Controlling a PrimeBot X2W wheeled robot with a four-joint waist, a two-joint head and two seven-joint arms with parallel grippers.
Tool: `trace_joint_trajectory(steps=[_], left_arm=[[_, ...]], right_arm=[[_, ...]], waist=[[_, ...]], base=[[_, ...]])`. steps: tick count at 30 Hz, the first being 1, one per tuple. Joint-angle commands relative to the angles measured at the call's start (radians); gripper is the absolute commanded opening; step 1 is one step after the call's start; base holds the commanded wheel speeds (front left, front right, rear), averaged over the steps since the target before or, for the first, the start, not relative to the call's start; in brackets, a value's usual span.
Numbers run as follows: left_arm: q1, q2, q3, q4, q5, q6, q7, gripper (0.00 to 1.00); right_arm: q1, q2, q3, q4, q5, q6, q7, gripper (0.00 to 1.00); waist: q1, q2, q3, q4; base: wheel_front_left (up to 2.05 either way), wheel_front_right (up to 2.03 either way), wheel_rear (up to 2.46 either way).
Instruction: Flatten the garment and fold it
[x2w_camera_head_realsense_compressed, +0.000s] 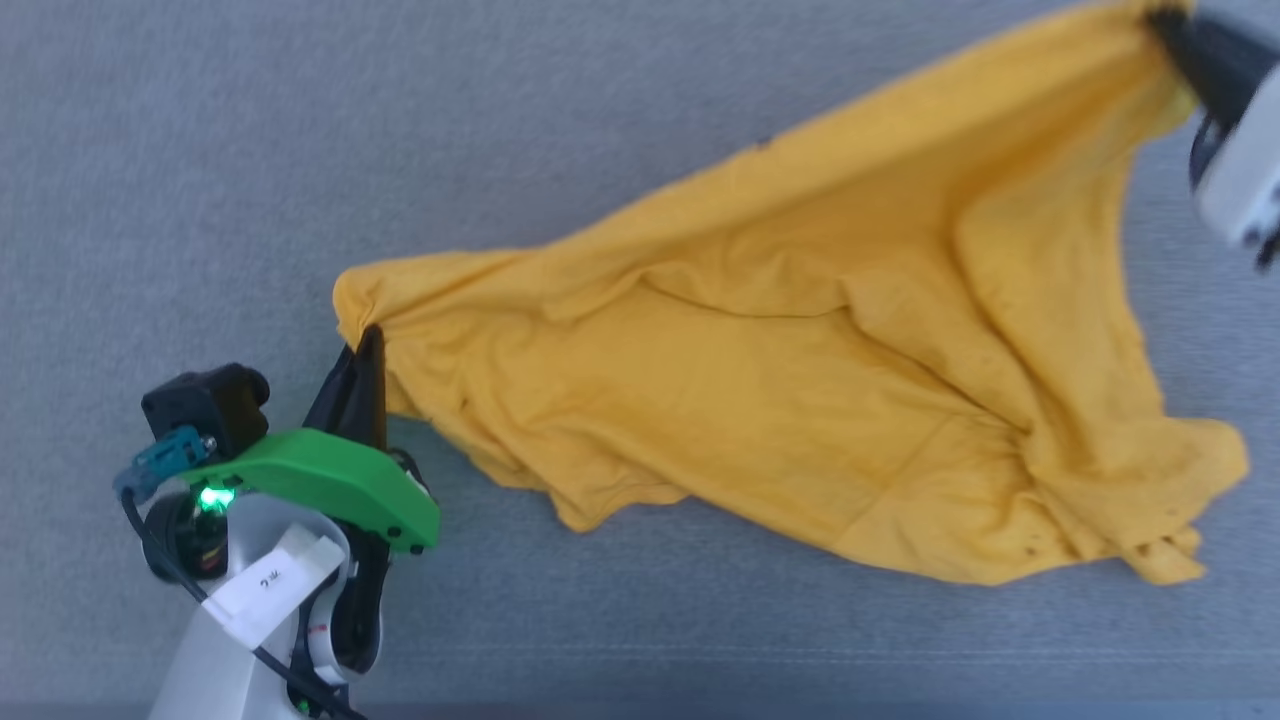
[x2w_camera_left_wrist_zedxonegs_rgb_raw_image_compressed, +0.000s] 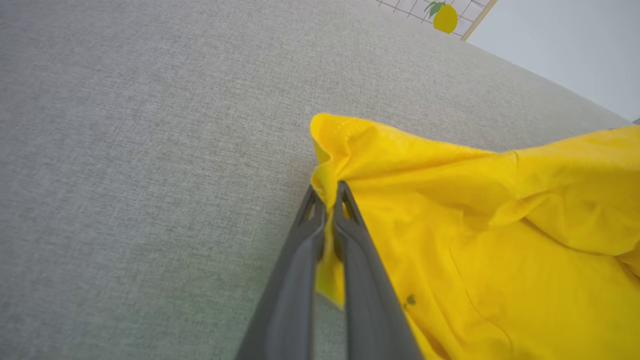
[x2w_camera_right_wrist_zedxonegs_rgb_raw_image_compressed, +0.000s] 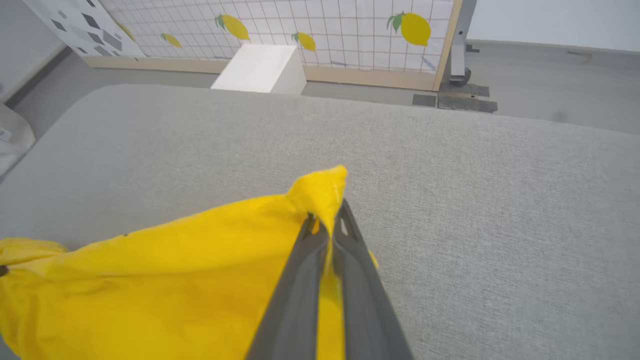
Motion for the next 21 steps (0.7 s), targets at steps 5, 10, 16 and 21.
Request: trace_joint_trajectory(steps=[5, 10, 16, 21], left_arm=[[0.057, 0.008, 0.007, -0.009, -0.009, 0.016, -0.001, 0.0], [0.08, -0.001, 0.003, -0.008, -0.018, 0.022, -0.002, 0.0], [0.101, -0.035, 0.034, -0.004, -0.106, -0.005, -0.02, 0.0], [0.021, -0.035, 0.059, -0.007, -0.201, -0.076, 0.004, 0.0]], right_arm=[[0.304, 0.029, -0.066, -0.169, 0.066, 0.003, -0.008, 0.0], [0.556, 0.12, -0.104, -0.262, 0.108, 0.003, -0.021, 0.0], [0.687, 0.208, -0.113, -0.275, 0.165, 0.003, -0.021, 0.0], [0.61, 0.182, -0.102, -0.227, 0.186, 0.003, 0.036, 0.0]], waist=[[-0.0001, 0.0, -0.218, -0.21], [-0.0001, 0.0, -0.239, -0.231], [-0.0001, 0.0, -0.256, -0.241], [-0.0001, 0.0, -0.252, -0.24]], base=[[0.0, 0.0, 0.0], [0.0, 0.0, 0.0], [0.0, 0.0, 0.0], [0.0, 0.0, 0.0]])
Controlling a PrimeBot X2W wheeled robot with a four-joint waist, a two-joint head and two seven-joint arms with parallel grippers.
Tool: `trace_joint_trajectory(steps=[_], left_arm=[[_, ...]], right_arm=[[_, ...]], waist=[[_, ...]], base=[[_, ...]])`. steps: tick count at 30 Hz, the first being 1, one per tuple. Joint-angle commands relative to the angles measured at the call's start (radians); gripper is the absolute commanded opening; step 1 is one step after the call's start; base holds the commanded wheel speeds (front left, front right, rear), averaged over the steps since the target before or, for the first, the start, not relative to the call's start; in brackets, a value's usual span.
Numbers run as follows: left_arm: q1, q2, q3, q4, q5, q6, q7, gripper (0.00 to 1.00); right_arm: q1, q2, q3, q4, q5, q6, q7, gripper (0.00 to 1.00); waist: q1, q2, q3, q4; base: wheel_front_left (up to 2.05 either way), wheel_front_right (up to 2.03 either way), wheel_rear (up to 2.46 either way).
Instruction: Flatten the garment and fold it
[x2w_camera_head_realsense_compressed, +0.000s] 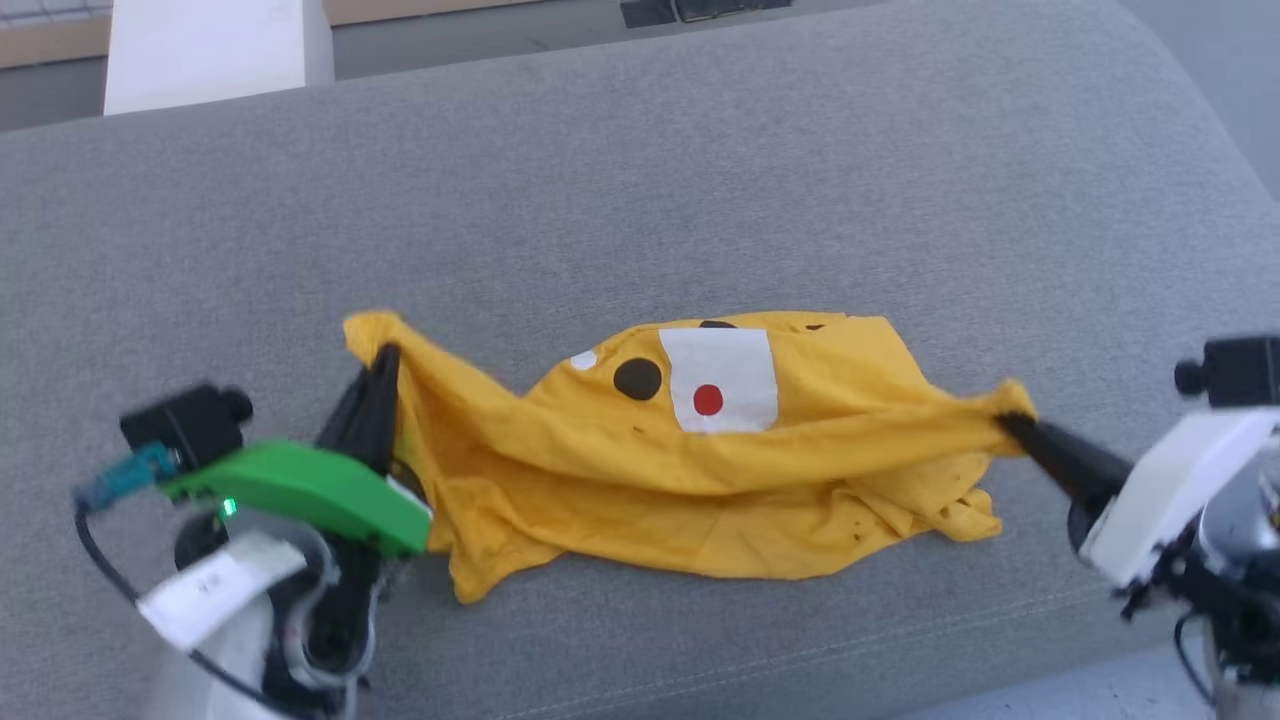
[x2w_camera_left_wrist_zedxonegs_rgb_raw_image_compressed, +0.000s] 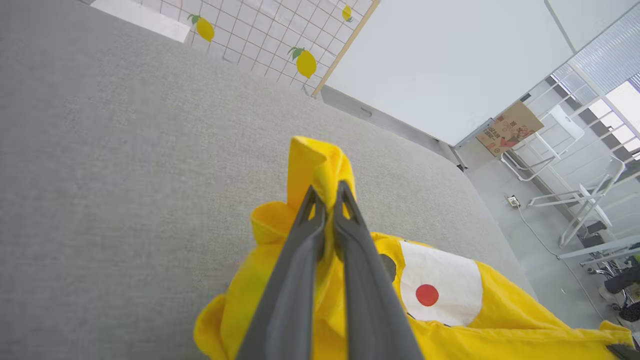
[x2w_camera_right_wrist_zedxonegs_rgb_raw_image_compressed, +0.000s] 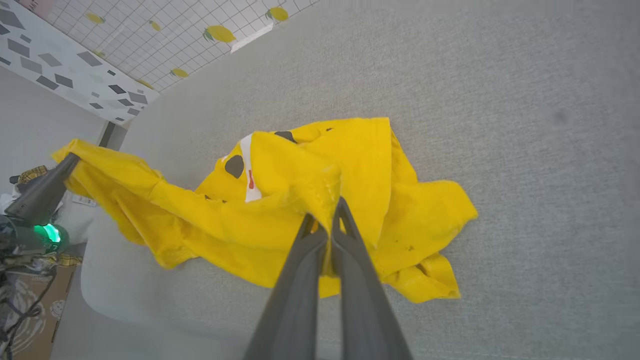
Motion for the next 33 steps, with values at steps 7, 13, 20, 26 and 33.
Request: trace_joint_trajectory(steps=[7, 13, 20, 26, 33], left_arm=[[-0.404, 0.099, 0.003, 0.127, -0.007, -0.065, 0.118, 0.0], [-0.82, 0.124, -0.011, 0.334, 0.059, -0.048, 0.161, 0.0], [-1.24, 0.135, -0.019, 0.503, 0.156, 0.008, 0.126, 0.0], [-1.518, 0.109, -0.012, 0.562, 0.203, 0.033, 0.02, 0.0], [-1.692, 0.09, 0.008, 0.605, 0.209, 0.003, -0.138, 0.0]], right_arm=[[-0.354, -0.085, -0.023, 0.126, -0.041, 0.003, 0.112, 0.0], [-0.721, -0.085, -0.064, 0.265, -0.178, 0.003, 0.158, 0.0], [-1.114, -0.012, -0.133, 0.422, -0.38, 0.003, 0.065, 0.0], [-1.352, 0.023, -0.192, 0.484, -0.466, 0.003, -0.05, 0.0], [-1.479, 0.046, -0.19, 0.558, -0.473, 0.003, -0.2, 0.0]], waist=[[0.0001, 0.0, 0.09, 0.035], [0.0001, 0.0, 0.214, 0.047], [0.0001, 0.0, 0.352, 0.027], [0.0001, 0.0, 0.428, 0.02], [0.0001, 0.0, 0.462, 0.017]], base=[[0.0, 0.0, 0.0], [0.0, 0.0, 0.0], [0.0, 0.0, 0.0], [0.0, 0.0, 0.0], [0.0, 0.0, 0.0]])
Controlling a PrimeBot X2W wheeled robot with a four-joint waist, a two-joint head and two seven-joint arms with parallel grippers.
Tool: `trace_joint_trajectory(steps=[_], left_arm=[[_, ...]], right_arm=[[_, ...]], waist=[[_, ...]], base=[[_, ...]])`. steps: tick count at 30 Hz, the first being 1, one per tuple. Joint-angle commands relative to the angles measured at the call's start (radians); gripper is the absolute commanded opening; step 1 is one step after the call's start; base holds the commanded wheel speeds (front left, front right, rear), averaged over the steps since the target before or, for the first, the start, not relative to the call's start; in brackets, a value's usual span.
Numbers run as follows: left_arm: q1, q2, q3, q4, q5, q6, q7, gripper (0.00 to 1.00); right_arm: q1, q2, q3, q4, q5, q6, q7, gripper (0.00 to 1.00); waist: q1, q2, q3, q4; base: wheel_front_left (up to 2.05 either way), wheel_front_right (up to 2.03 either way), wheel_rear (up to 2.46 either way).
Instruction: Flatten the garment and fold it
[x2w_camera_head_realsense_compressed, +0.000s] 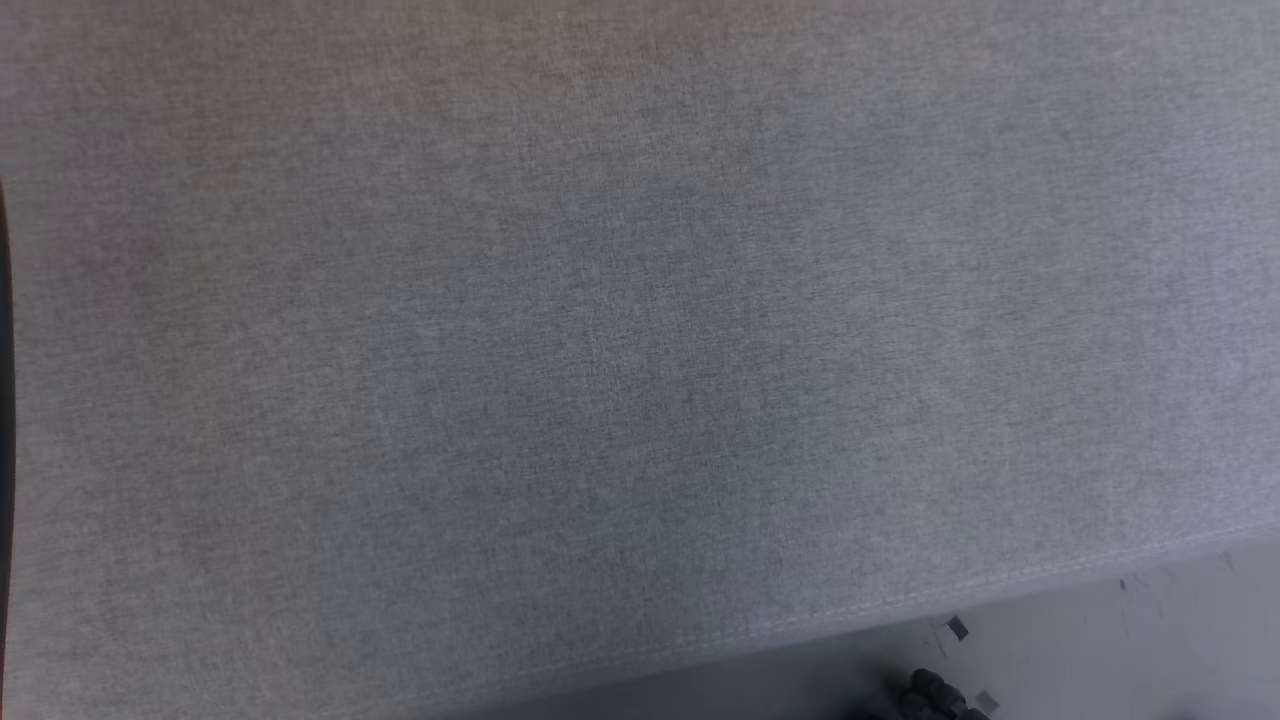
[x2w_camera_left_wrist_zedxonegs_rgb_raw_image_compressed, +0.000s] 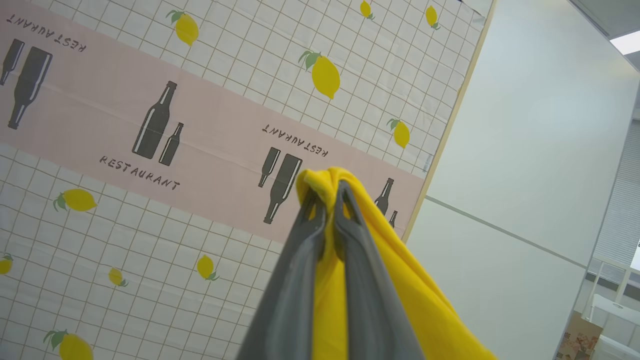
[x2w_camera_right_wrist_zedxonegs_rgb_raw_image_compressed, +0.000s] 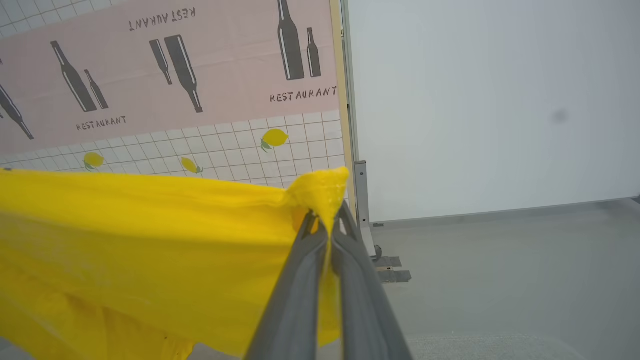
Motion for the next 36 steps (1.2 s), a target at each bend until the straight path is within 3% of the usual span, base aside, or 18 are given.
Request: trace_joint_trajectory(steps=[1, 6, 12, 19, 23, 28, 36], left_arm=[[-0.019, -0.003, 0.005, 0.012, -0.003, -0.008, -0.011, 0.0], [-0.001, 0.004, 0.013, 0.069, -0.027, -0.039, -0.025, 0.0], [0.145, 0.033, 0.029, 0.122, -0.065, -0.097, -0.05, 0.0], [0.42, 0.048, 0.056, 0.134, -0.132, -0.19, -0.101, 0.0], [0.642, 0.047, 0.064, 0.059, -0.164, -0.212, -0.108, 0.0], [0.976, 0.043, 0.068, -0.113, -0.178, -0.182, -0.096, 0.0], [1.534, 0.04, 0.097, -0.405, -0.198, -0.04, 0.003, 0.0]], right_arm=[[-0.012, 0.002, -0.002, 0.016, 0.014, 0.003, -0.014, 0.0], [0.007, -0.003, 0.015, 0.059, 0.05, 0.003, -0.045, 0.0], [0.141, -0.031, 0.087, 0.071, 0.134, 0.003, -0.09, 0.0], [0.424, -0.088, 0.183, 0.01, 0.272, 0.003, -0.179, 0.0], [0.634, -0.117, 0.221, -0.054, 0.347, 0.003, -0.221, 0.0], [0.909, -0.145, 0.226, -0.153, 0.393, 0.003, -0.252, 0.0], [1.323, -0.148, 0.203, -0.28, 0.367, 0.003, -0.202, 0.0]], waist=[[-0.0002, 0.0, 0.024, 0.0], [-0.0002, 0.0, 0.044, 0.017], [-0.0002, 0.0, 0.006, 0.059], [-0.0002, 0.0, -0.162, 0.12], [-0.0002, 0.0, -0.279, 0.145], [-0.0002, 0.0, -0.389, 0.166], [-0.0002, 0.0, -0.49, 0.158]], base=[[0.0, 0.0, 0.0], [0.0, 0.0, 0.0], [0.0, 0.0, 0.0], [0.0, 0.0, 0.0], [0.0, 0.0, 0.0], [0.0, 0.0, 0.0], [0.0, 0.0, 0.0]])
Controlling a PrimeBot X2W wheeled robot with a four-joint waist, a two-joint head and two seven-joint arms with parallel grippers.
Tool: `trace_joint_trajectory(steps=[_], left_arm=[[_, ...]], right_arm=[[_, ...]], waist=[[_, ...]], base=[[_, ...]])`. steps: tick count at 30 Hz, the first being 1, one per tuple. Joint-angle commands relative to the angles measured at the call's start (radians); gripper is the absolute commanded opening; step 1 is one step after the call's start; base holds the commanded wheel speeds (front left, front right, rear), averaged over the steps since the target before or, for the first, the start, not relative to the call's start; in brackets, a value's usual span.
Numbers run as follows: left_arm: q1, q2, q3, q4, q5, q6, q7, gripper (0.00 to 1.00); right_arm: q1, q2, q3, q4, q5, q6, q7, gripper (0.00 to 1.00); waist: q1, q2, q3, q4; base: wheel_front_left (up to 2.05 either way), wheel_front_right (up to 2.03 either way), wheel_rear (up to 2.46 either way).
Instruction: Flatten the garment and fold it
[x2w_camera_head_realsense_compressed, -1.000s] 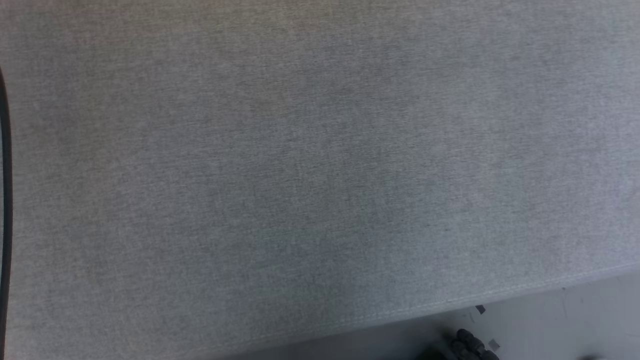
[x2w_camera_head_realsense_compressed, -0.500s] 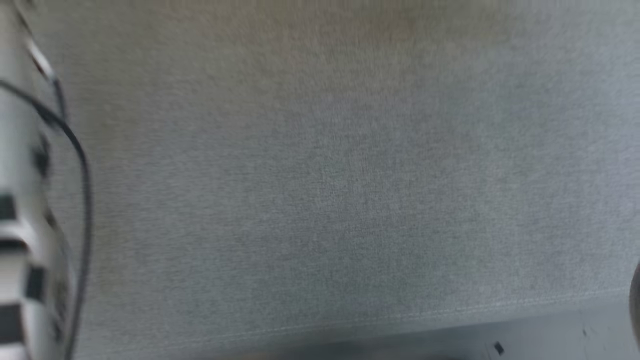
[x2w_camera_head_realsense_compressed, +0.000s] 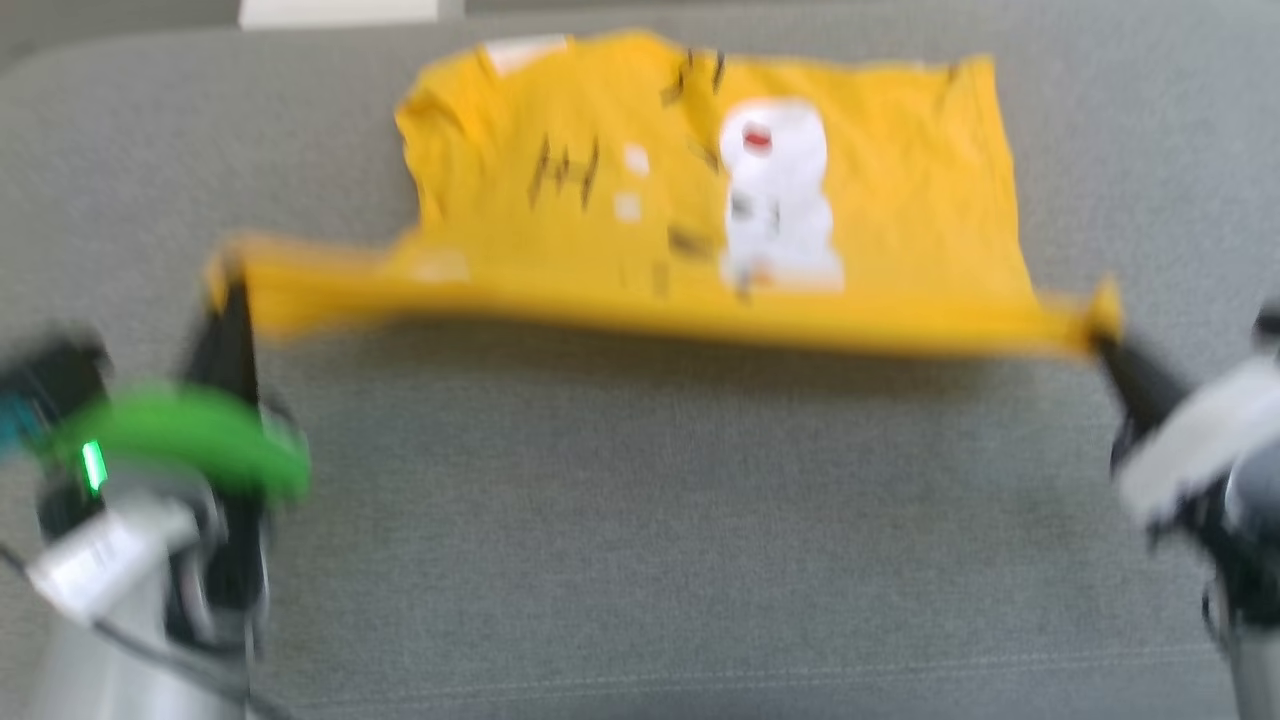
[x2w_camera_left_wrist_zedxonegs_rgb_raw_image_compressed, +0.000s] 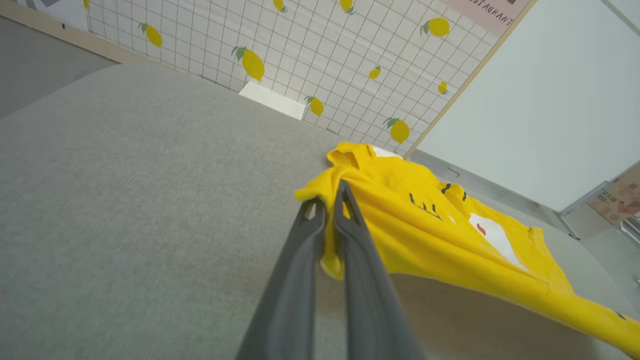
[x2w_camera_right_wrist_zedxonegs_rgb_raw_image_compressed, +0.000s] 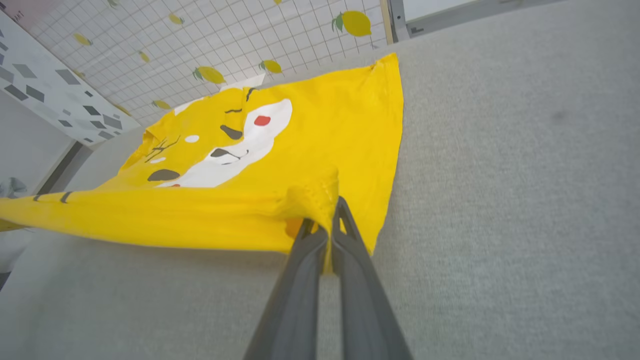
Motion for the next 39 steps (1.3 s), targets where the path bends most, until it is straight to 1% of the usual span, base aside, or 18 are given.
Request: trace_joint_trajectory(steps=[1, 3, 4, 6, 8, 12, 13, 15, 18, 20, 23, 27, 31, 36, 39], left_arm=[[0.086, 0.016, 0.006, -0.017, 0.003, 0.028, 0.022, 0.0], [0.196, 0.015, 0.001, -0.039, -0.002, 0.056, 0.062, 0.0], [0.248, 0.024, -0.01, -0.042, 0.008, 0.068, 0.085, 0.0], [0.315, 0.023, -0.028, -0.038, 0.001, 0.08, 0.127, 0.0], [0.373, 0.034, -0.052, -0.019, 0.008, 0.095, 0.176, 0.0], [0.423, 0.023, -0.088, 0.005, -0.001, 0.119, 0.246, 0.0], [0.426, 0.023, -0.095, 0.009, -0.001, 0.12, 0.255, 0.0], [0.418, 0.021, -0.093, 0.018, -0.004, 0.111, 0.242, 0.0], [0.38, 0.004, -0.086, 0.006, -0.011, 0.089, 0.197, 0.0], [0.344, 0.006, -0.088, -0.01, 0.0, 0.077, 0.174, 0.0], [0.283, 0.017, -0.095, -0.036, 0.017, 0.063, 0.163, 0.0], [0.171, 0.039, -0.113, -0.067, 0.044, 0.054, 0.186, 0.0], [0.037, 0.063, -0.143, -0.063, 0.072, 0.045, 0.237, 0.0], [-0.117, 0.086, -0.181, 0.003, 0.106, 0.027, 0.295, 0.0], [-0.18, 0.09, -0.193, 0.049, 0.118, 0.02, 0.306, 0.0]], right_arm=[[0.059, -0.007, -0.006, -0.017, -0.024, -0.002, 0.016, 0.0], [0.129, -0.008, -0.002, -0.034, -0.053, -0.002, 0.039, 0.0], [0.161, -0.006, -0.001, -0.038, -0.066, -0.002, 0.051, 0.0], [0.207, -0.007, 0.011, -0.043, -0.089, -0.002, 0.071, 0.0], [0.249, 0.003, 0.019, -0.043, -0.105, -0.002, 0.09, 0.0], [0.293, 0.021, 0.036, -0.015, -0.137, -0.002, 0.11, 0.0], [0.297, 0.027, 0.037, -0.006, -0.142, -0.002, 0.11, 0.0], [0.295, 0.038, 0.033, 0.015, -0.158, -0.002, 0.096, 0.0], [0.273, 0.064, 0.02, 0.039, -0.166, -0.002, 0.067, 0.0], [0.25, 0.071, 0.023, 0.043, -0.172, -0.002, 0.059, 0.0], [0.204, 0.061, 0.032, 0.036, -0.196, -0.002, 0.052, 0.0], [0.123, 0.05, 0.036, 0.036, -0.211, -0.002, 0.064, 0.0], [0.035, 0.044, 0.039, 0.053, -0.224, -0.002, 0.098, 0.0], [-0.07, 0.061, 0.047, 0.097, -0.252, -0.002, 0.183, 0.0], [-0.124, 0.067, 0.058, 0.12, -0.265, -0.002, 0.223, 0.0]], waist=[[0.0001, 0.0, -0.093, 0.015], [0.0001, 0.0, -0.097, 0.005], [0.0001, 0.0, -0.099, 0.001], [0.0001, 0.0, -0.102, -0.003], [0.0001, 0.0, -0.103, -0.009], [0.0001, 0.0, -0.1, -0.016], [0.0001, 0.0, -0.099, -0.018], [0.0001, 0.0, -0.093, -0.021], [0.0001, 0.0, -0.084, -0.025], [0.0001, 0.0, -0.075, -0.029], [0.0001, 0.0, -0.055, -0.039], [0.0001, 0.0, -0.014, -0.051], [0.0001, 0.0, 0.05, -0.058], [0.0001, 0.0, 0.128, -0.067], [0.0001, 0.0, 0.167, -0.072]], base=[[0.0, 0.0, 0.0], [0.0, 0.0, 0.0], [0.0, 0.0, 0.0], [0.0, 0.0, 0.0], [0.0, 0.0, 0.0], [0.0, 0.0, 0.0], [0.0, 0.0, 0.0], [0.0, 0.0, 0.0], [0.0, 0.0, 0.0], [0.0, 0.0, 0.0], [0.0, 0.0, 0.0], [0.0, 0.0, 0.0], [0.0, 0.0, 0.0], [0.0, 0.0, 0.0], [0.0, 0.0, 0.0]])
